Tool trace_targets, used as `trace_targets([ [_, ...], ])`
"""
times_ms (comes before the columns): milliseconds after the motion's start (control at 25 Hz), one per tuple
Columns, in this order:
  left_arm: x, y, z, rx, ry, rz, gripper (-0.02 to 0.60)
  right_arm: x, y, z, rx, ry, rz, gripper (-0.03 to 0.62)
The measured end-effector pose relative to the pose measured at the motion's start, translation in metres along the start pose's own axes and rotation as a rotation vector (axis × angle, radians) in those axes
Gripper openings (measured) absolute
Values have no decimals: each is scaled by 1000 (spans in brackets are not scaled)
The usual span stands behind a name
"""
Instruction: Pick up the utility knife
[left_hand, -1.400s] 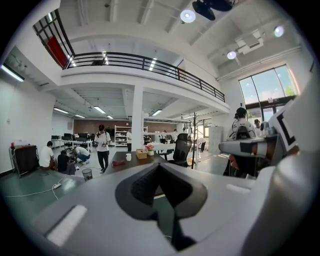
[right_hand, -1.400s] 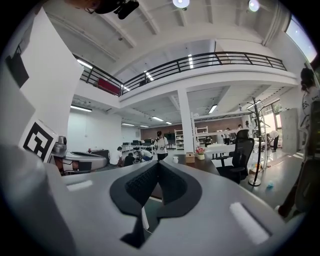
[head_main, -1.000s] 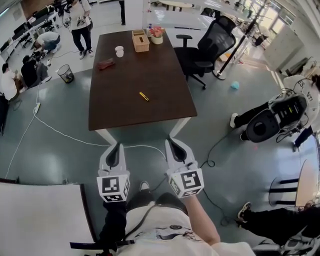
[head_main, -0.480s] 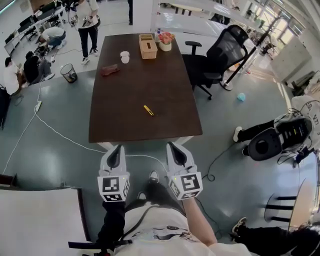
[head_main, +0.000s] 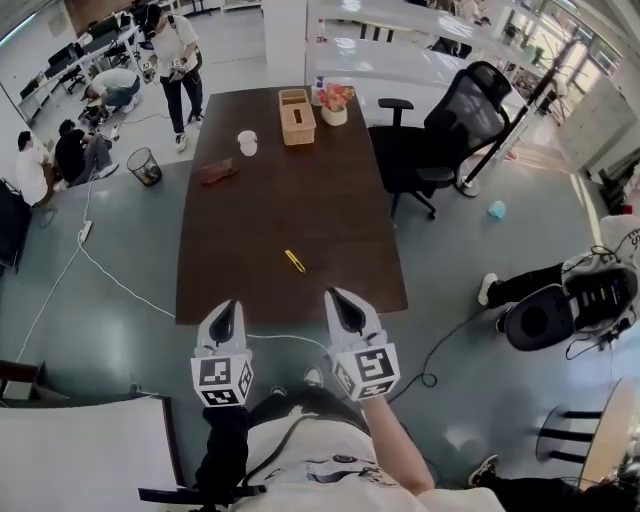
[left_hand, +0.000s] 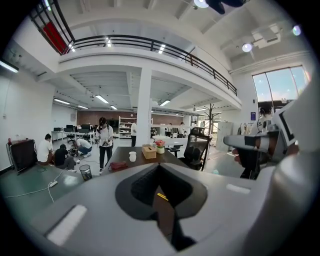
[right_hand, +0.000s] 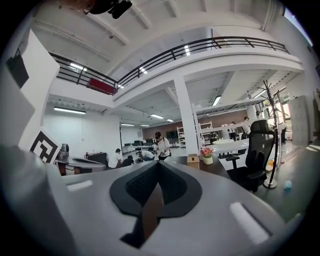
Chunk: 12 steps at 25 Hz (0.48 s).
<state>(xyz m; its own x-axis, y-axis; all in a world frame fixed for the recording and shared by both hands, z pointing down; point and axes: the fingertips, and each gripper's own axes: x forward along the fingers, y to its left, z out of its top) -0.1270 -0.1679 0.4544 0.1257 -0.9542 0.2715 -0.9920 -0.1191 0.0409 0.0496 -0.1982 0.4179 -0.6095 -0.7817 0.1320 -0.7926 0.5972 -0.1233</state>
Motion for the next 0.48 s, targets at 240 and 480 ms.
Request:
trace_targets([
  [240,33,12,-3,0,38,1,-3,35,-16,-16,30,51,4,2],
  [480,83,33,-7,-23,69,-44,-2,80,-24,-32,13,121,-22,2],
])
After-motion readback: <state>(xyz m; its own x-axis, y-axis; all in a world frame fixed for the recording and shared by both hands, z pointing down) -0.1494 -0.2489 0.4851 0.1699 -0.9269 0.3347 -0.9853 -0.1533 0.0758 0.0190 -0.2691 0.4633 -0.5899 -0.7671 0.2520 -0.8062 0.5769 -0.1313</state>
